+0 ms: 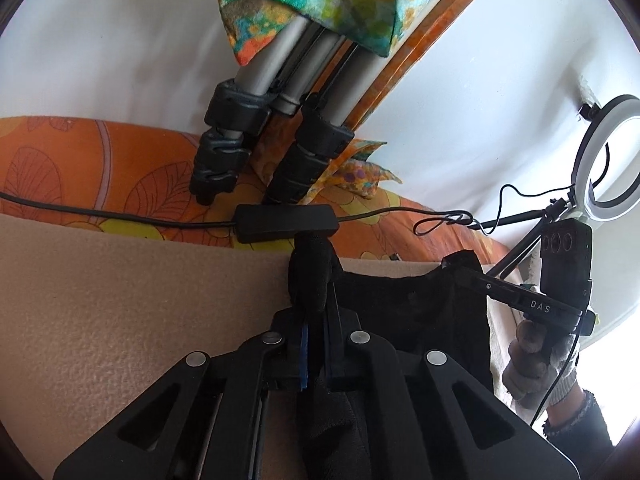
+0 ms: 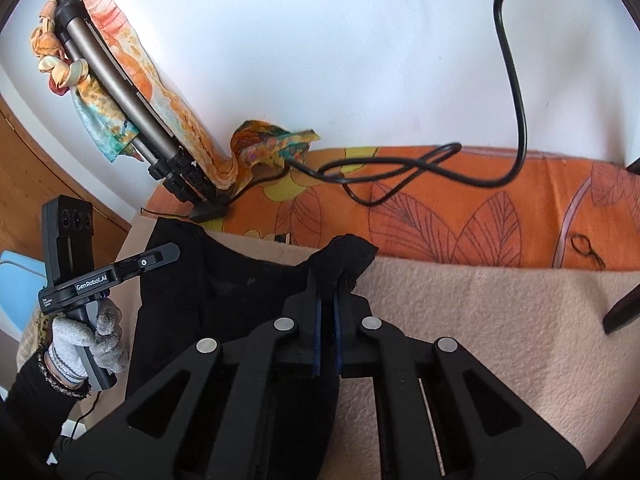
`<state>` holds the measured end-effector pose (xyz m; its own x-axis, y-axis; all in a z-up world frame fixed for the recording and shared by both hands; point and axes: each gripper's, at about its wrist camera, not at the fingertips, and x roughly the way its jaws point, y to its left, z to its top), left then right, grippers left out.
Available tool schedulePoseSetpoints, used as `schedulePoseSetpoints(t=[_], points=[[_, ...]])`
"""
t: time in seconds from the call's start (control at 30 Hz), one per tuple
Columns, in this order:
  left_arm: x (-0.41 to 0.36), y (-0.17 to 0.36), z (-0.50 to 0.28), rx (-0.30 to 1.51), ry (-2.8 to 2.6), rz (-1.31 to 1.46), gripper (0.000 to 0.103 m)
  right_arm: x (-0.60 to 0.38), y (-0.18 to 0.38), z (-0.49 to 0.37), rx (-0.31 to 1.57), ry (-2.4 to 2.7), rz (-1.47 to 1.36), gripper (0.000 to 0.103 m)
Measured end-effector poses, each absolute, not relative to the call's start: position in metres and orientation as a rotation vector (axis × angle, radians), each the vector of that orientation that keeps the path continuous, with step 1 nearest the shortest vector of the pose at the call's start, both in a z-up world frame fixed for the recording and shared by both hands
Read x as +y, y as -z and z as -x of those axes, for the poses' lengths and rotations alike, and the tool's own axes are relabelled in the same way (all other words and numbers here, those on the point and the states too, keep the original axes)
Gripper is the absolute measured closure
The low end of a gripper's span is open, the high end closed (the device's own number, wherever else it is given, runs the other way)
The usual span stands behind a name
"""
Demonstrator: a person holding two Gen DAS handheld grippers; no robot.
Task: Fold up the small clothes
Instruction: 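Close the left tool on the collar end while the right tool grasps beside it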
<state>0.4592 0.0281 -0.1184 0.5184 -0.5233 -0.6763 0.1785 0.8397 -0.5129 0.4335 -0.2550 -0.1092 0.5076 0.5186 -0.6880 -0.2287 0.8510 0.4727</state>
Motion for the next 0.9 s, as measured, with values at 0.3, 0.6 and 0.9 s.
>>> schedulePoseSetpoints(t=[0.3, 0.6, 0.9], points=[[0.028, 0.121, -0.464, 0.955, 0.41, 0.373, 0.1, -0.262, 0.124, -0.439, 0.994, -0.459, -0.365, 0.09], [0.032, 0.125, -0.474, 0.98, 0.38, 0.4, 0.094, -0.264, 0.126, -0.435, 0.971, -0.475, -0.363, 0.08], [0.015, 0.099, -0.455, 0.906, 0.443, 0.337, 0.099, -0.259, 0.094, -0.418, 0.919, -0.516, -0.29, 0.097]])
